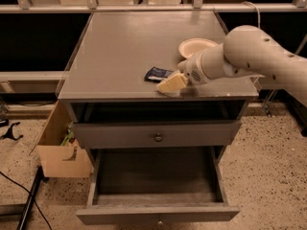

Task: Place rxbar blueberry into middle drawer

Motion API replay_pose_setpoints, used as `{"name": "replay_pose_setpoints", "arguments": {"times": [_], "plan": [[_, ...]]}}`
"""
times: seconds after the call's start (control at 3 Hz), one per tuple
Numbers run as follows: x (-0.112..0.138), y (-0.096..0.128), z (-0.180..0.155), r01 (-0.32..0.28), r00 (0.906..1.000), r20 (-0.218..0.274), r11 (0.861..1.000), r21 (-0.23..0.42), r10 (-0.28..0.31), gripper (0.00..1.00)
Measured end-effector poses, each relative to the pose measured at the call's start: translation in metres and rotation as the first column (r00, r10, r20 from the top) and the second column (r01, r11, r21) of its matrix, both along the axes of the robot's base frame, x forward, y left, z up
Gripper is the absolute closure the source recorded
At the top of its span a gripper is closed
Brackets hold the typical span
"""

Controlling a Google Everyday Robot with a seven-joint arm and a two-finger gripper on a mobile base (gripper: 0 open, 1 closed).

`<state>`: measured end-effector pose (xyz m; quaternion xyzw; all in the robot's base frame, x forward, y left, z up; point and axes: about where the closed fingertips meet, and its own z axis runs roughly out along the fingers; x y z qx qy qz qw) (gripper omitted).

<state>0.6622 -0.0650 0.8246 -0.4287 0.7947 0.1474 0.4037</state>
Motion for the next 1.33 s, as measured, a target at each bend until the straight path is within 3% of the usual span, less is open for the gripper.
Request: {"name": "replay_pose_setpoints", "arguments": {"times": [0.33,0.67,1.0,1.33], "plan": [[0.0002,-0.0014,-0.0011,0.007,0.9999,-0.014,1.000,0.004,-0.007,0.49],[-0.0011,-0.0021,0.0019,0.012,0.9997,-0.022,1.000,0.006,-0.012,0.80],[-0.0034,-0.0029,0.0020,0.029,0.9987,-0.043,1.000,-0.001,-0.029,1.00],[-0.0044,-0.0015,0.0057,0.025,0.9990,-0.036,1.000,0.003,-0.025,1.00]]}}
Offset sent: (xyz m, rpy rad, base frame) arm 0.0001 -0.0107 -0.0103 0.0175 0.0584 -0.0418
